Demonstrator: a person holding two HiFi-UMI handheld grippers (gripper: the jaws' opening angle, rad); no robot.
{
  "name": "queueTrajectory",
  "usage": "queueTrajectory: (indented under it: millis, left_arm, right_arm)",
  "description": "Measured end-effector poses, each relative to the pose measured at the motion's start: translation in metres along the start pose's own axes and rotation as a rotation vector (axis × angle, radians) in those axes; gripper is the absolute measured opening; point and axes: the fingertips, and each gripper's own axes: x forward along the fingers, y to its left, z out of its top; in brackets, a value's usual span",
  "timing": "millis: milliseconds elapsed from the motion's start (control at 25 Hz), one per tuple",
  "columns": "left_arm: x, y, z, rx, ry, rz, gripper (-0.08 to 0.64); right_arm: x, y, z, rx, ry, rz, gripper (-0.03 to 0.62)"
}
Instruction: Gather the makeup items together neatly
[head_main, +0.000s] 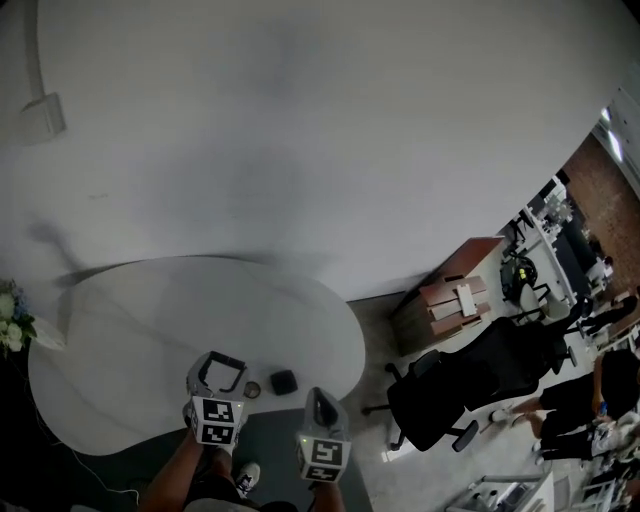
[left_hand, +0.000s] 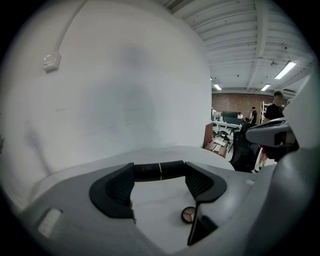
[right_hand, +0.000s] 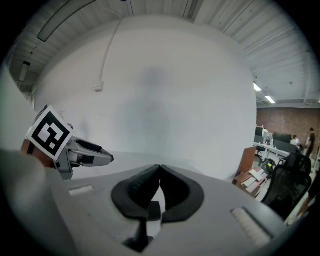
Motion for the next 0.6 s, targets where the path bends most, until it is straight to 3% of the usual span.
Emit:
queueTrajectory:
  millis: [600]
  left_arm:
    - [-0.088, 0.045, -0.058, -0.135, 0.024, 0.213, 0.331]
  right_arm:
    - [-0.017, 0.079, -0.006, -0.078, 0.001, 0.203, 0.005]
